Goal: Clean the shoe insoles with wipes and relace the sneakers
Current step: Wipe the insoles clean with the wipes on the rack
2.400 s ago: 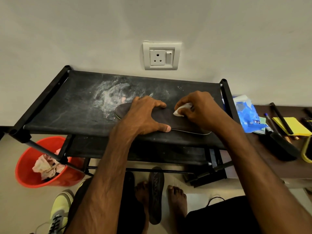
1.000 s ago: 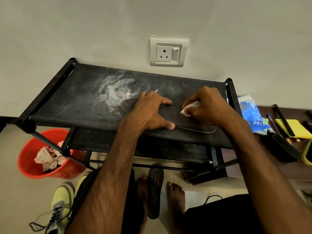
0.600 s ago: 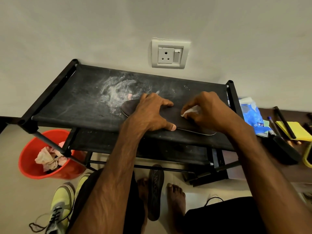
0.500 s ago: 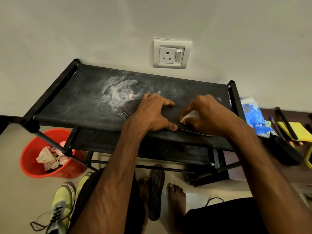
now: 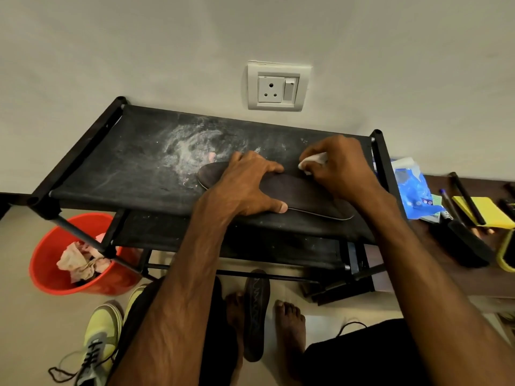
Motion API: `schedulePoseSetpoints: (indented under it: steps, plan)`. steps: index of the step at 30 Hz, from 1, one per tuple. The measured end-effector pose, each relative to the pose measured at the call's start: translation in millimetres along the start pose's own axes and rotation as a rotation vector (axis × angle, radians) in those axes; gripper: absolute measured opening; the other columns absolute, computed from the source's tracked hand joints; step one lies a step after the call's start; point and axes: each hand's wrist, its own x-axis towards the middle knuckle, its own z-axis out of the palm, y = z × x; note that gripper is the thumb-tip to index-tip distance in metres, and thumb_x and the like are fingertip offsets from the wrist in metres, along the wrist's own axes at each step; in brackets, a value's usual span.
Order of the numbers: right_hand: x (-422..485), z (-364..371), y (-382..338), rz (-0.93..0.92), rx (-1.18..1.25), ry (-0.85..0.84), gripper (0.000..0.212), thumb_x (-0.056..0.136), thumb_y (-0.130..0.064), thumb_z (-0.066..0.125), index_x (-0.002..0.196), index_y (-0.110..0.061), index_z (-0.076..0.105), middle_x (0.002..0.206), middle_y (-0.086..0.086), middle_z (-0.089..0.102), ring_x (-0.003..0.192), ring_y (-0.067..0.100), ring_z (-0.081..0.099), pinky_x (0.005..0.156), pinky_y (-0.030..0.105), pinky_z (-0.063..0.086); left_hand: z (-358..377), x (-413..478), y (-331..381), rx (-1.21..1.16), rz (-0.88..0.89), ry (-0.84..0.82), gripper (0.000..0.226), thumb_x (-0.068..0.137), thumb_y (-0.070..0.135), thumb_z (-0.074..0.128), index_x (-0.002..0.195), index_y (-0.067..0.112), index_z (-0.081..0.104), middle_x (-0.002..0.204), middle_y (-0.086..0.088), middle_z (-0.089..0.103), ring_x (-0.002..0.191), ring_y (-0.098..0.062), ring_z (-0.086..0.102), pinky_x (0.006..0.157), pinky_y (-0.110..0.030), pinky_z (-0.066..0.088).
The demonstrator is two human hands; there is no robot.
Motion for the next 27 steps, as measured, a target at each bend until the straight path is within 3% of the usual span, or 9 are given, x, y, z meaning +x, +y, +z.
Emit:
schedulePoseSetpoints:
  steps: [4, 12, 16, 20, 24, 27]
  plan:
    - [-14, -19, 14, -0.028, 0.143, 0.1, 0.01, 0.087, -0.018, 0.075, 0.091, -0.026, 0.08, 0.085, -0.01, 0.072, 0.076, -0.005, 0.063, 0.069, 0.006, 0.046, -6, -3, 0, 0.006, 0.029, 0.016, 0.08, 0.076, 0.056, 0.079, 0.146, 0.036, 0.047, 0.149, -0.001, 0.041, 0.142, -0.022, 0.027, 0.118, -0.036, 0.017]
    - [-23, -25, 17, -0.06, 0.149, 0.039, 0.024, 0.092, -0.008, 0.07, 0.095, -0.031, 0.078, 0.096, -0.007, 0.073, 0.083, 0.004, 0.063, 0.071, -0.001, 0.039, -18, -14, -9, 0.014, 0.031, 0.033, 0.079, 0.078, 0.05, 0.08, 0.147, 0.036, 0.045, 0.153, 0.004, 0.038, 0.141, -0.019, 0.022, 0.113, -0.031, 0.018]
    - [-25, -28, 8, -0.114, 0.144, -0.008, 0.025, 0.091, -0.008, 0.071, 0.095, -0.032, 0.078, 0.097, -0.007, 0.074, 0.089, 0.009, 0.065, 0.074, 0.011, 0.046, -12, -10, 1, -0.051, 0.104, 0.104, 0.075, 0.076, 0.055, 0.08, 0.142, 0.034, 0.052, 0.146, 0.005, 0.046, 0.139, -0.014, 0.028, 0.112, -0.024, 0.016]
    - [-28, -22, 3, -0.136, 0.099, -0.126, 0.026, 0.09, -0.011, 0.072, 0.099, -0.034, 0.079, 0.097, -0.006, 0.075, 0.087, 0.009, 0.065, 0.077, 0.024, 0.054, -5, -5, 12, -0.046, 0.115, 0.087, 0.069, 0.078, 0.052, 0.08, 0.14, 0.03, 0.056, 0.137, 0.005, 0.054, 0.135, -0.015, 0.038, 0.12, -0.034, 0.018]
    - [-23, -16, 1, -0.081, 0.013, -0.173, 0.024, 0.089, -0.012, 0.074, 0.106, -0.028, 0.079, 0.104, 0.001, 0.073, 0.091, 0.014, 0.064, 0.077, 0.025, 0.052, -5, -7, 13, -0.077, 0.095, 0.082, 0.067, 0.079, 0.049, 0.08, 0.139, 0.029, 0.058, 0.138, 0.007, 0.055, 0.135, -0.013, 0.039, 0.118, -0.028, 0.016]
    - [-22, -11, -7, -0.081, -0.022, -0.216, 0.023, 0.089, -0.012, 0.071, 0.104, -0.026, 0.079, 0.108, 0.005, 0.073, 0.098, 0.019, 0.065, 0.084, 0.034, 0.057, -3, -7, 14, -0.06, 0.09, 0.082, 0.067, 0.08, 0.049, 0.079, 0.14, 0.028, 0.058, 0.14, 0.006, 0.055, 0.137, -0.014, 0.038, 0.116, -0.027, 0.015]
